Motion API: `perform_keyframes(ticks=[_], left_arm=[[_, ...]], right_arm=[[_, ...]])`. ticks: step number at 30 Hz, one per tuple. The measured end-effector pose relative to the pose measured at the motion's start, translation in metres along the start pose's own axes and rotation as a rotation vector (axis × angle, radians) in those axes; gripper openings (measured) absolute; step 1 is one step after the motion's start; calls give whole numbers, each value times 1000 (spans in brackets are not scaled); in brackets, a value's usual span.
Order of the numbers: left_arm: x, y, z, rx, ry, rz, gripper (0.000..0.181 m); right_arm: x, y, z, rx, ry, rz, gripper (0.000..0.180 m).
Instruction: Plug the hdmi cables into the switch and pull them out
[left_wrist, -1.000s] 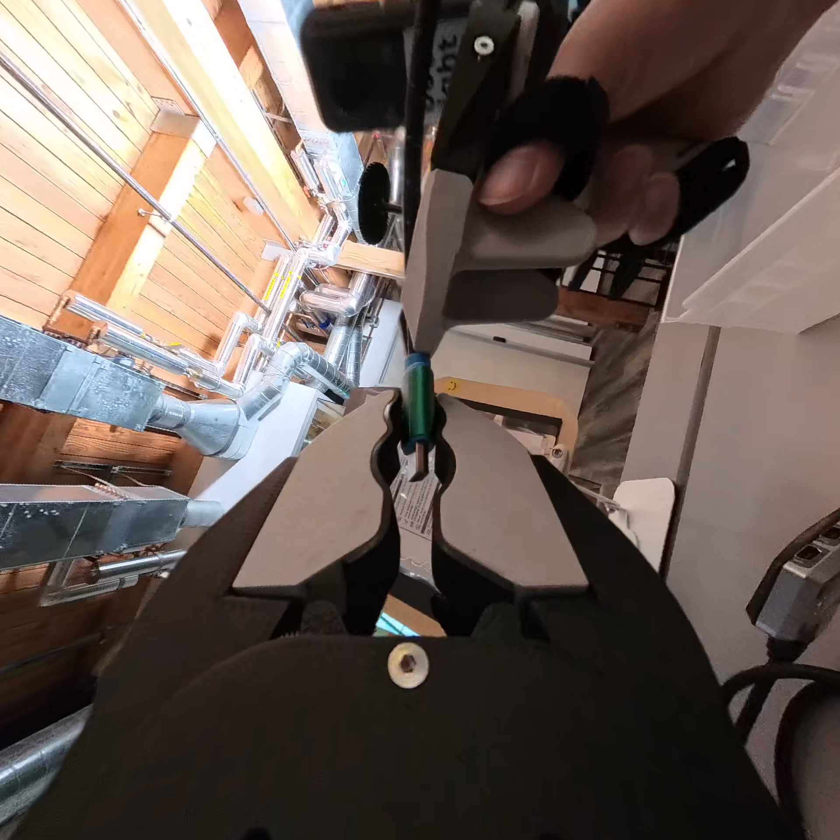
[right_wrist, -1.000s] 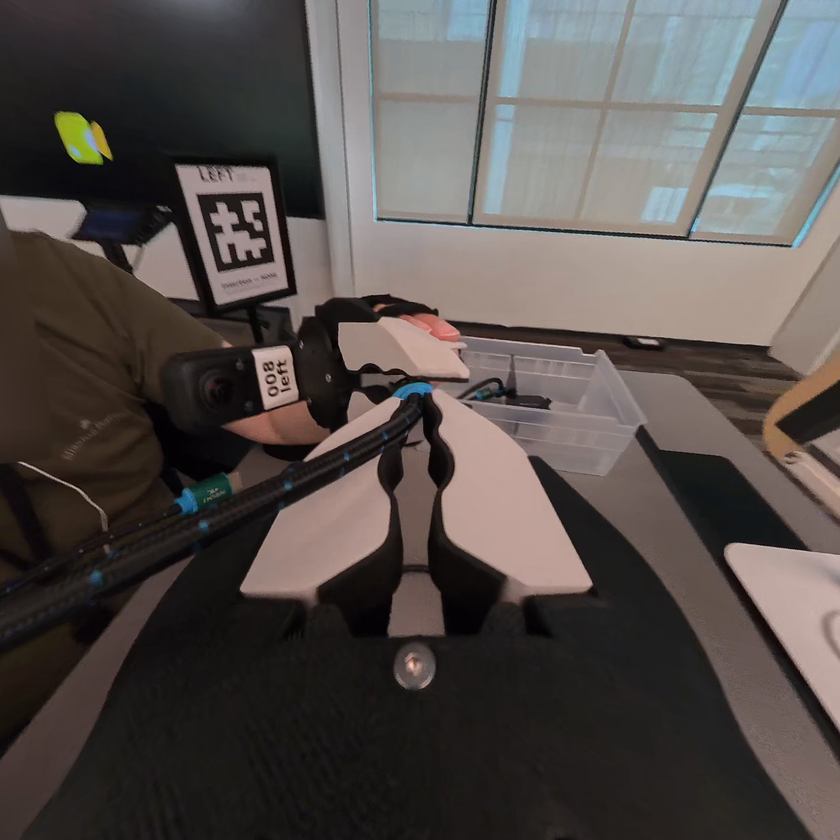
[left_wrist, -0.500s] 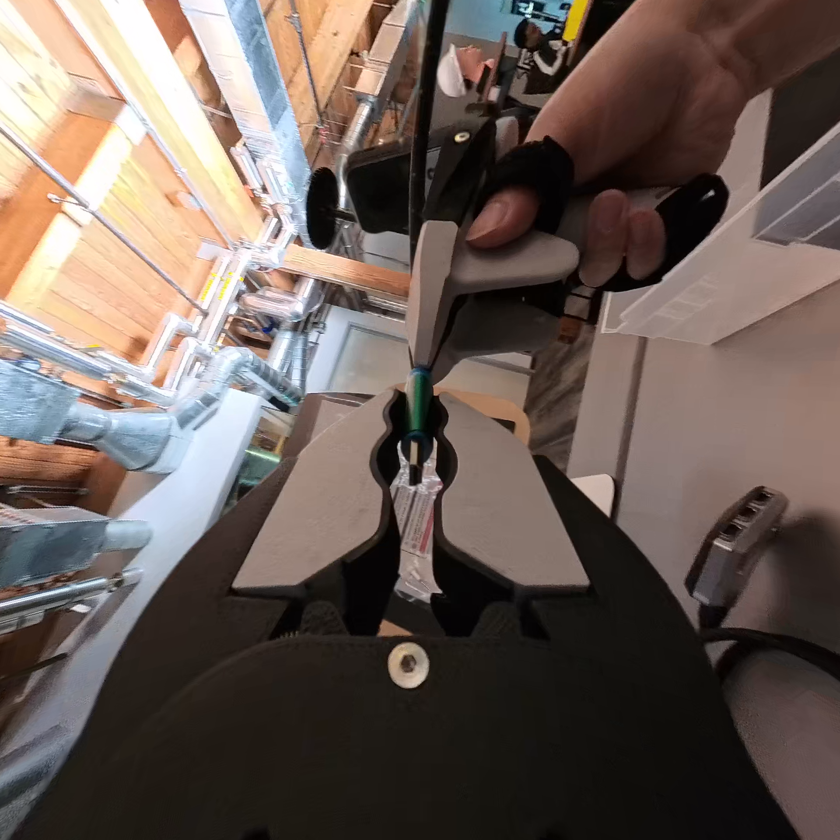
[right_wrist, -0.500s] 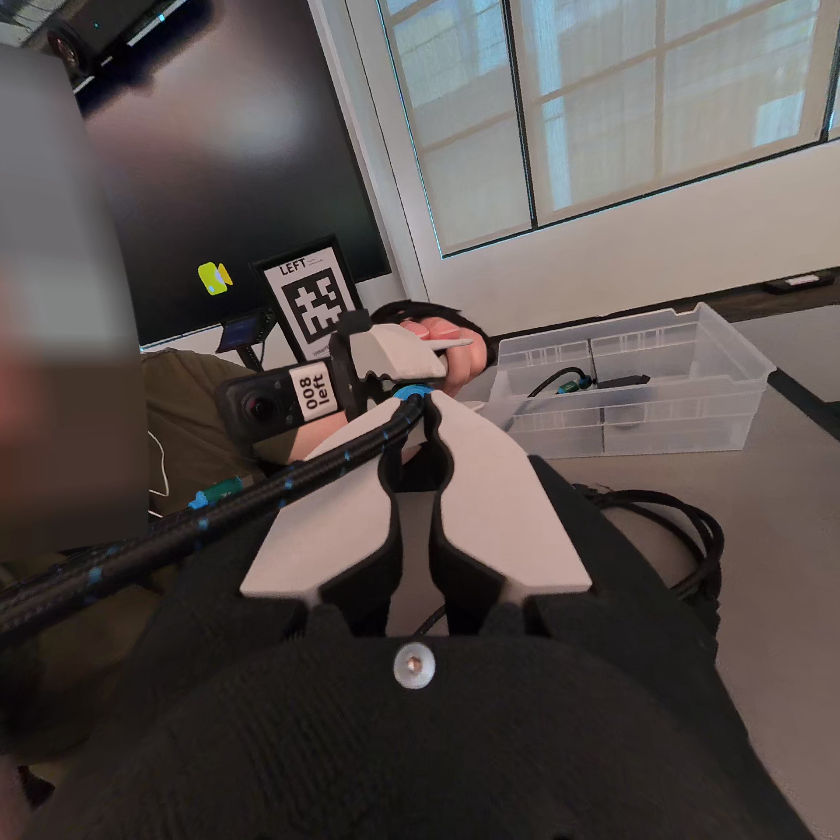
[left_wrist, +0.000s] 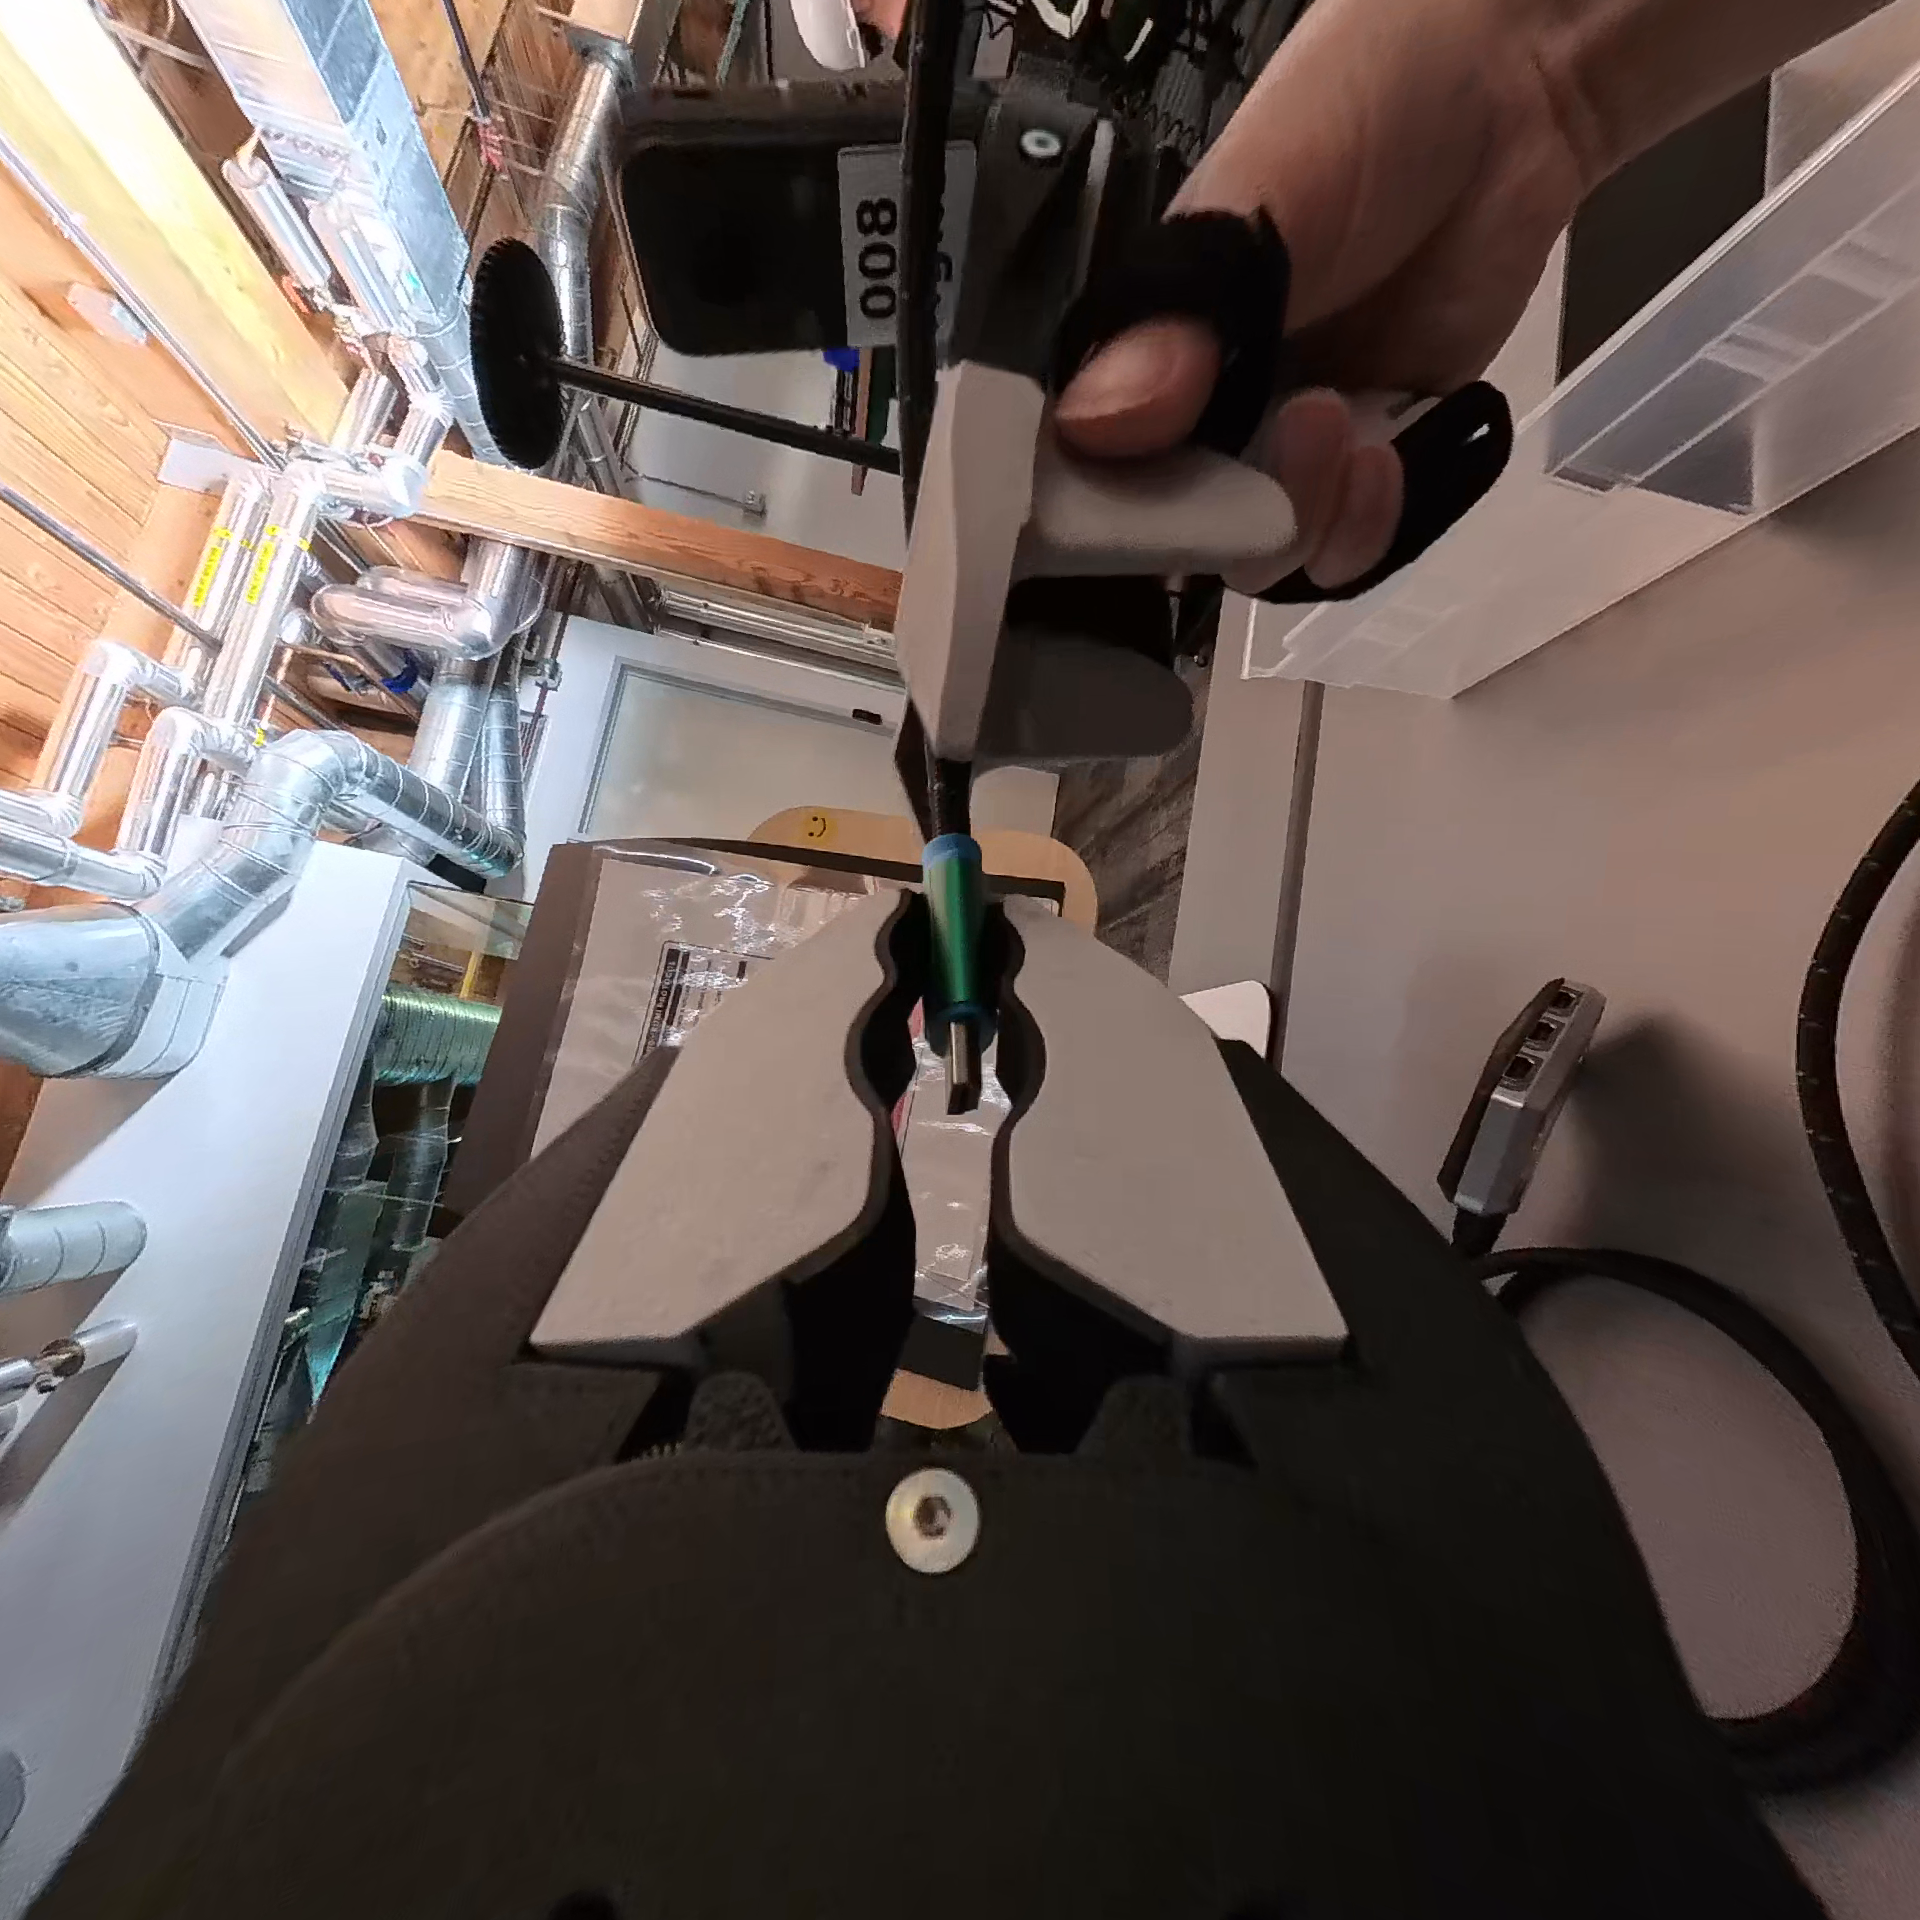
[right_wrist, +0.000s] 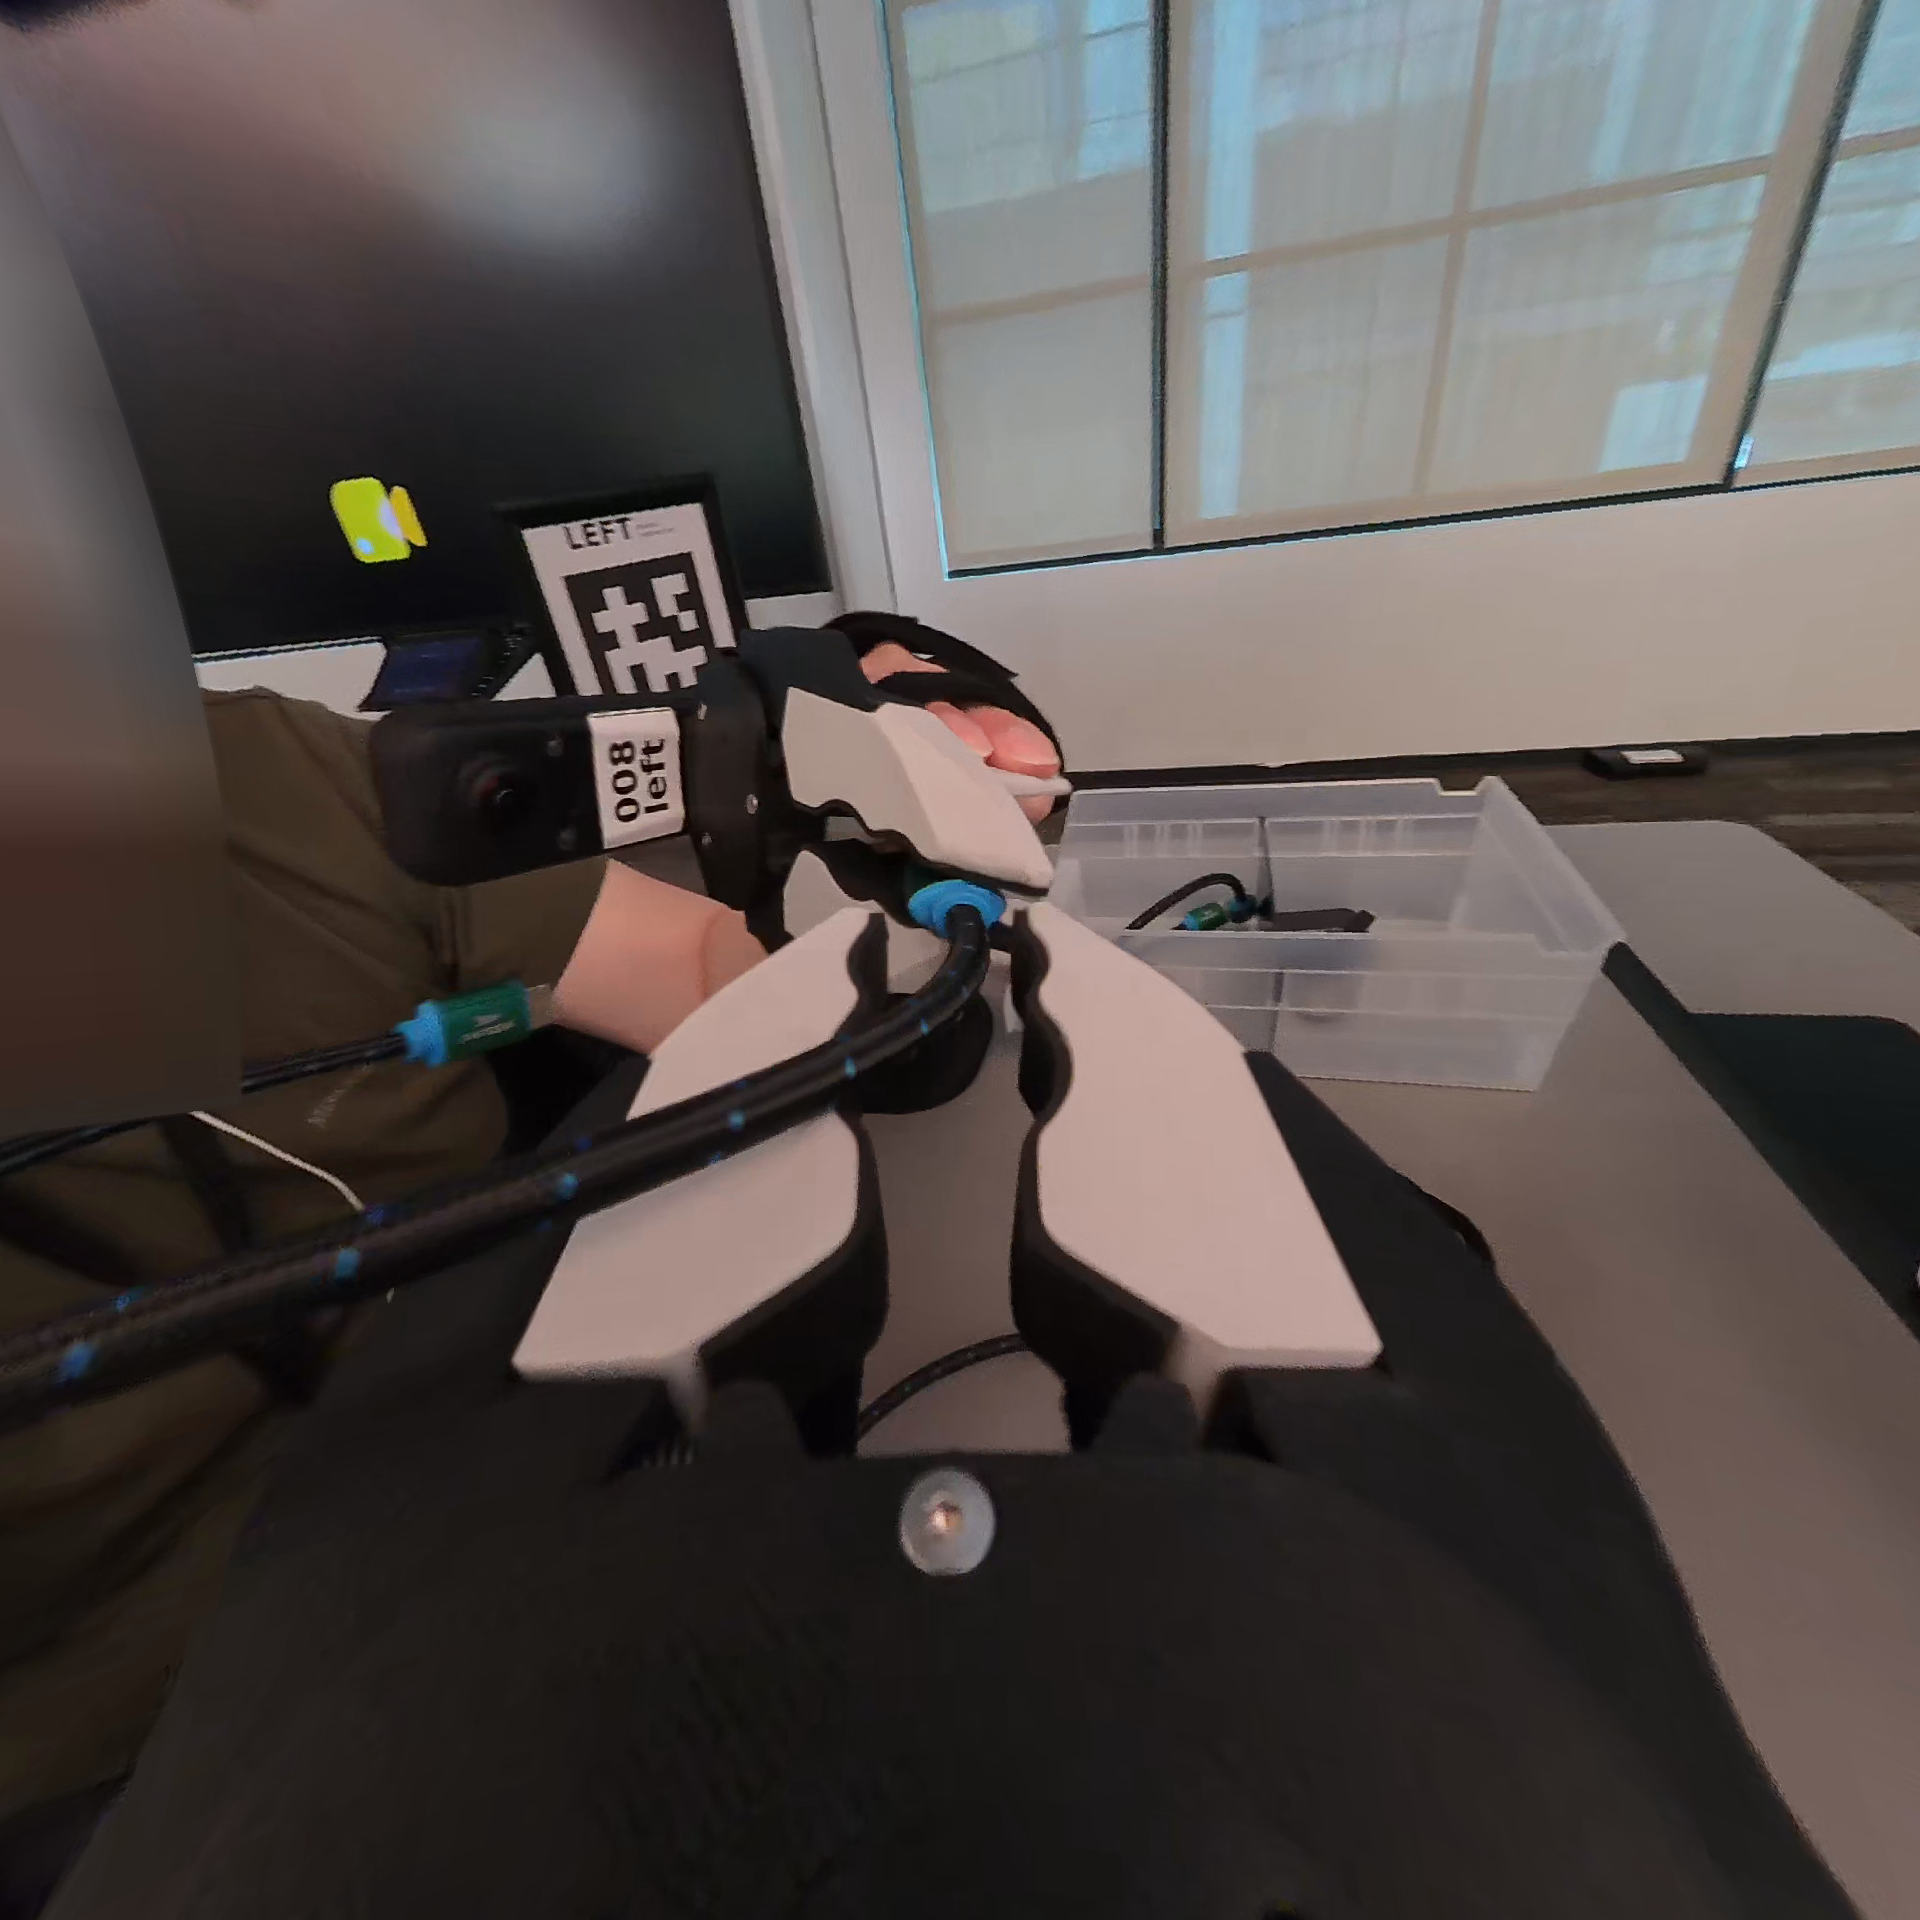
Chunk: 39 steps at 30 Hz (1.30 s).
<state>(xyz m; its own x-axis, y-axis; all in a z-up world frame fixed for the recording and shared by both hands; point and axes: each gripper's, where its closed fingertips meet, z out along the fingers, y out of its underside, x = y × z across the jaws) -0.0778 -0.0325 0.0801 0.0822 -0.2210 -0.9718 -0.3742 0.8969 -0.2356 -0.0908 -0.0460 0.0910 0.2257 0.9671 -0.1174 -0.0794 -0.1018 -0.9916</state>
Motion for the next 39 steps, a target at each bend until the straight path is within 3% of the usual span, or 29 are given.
perform_keyframes(ticks=[3, 39], left_arm=[[2, 1, 0, -11, 13, 11, 10], [22, -5, -11, 30, 174, 55, 10]], right_arm=[[4, 2, 0, -15, 26, -11, 12], [-9, 24, 9, -103, -126, 146, 7]])
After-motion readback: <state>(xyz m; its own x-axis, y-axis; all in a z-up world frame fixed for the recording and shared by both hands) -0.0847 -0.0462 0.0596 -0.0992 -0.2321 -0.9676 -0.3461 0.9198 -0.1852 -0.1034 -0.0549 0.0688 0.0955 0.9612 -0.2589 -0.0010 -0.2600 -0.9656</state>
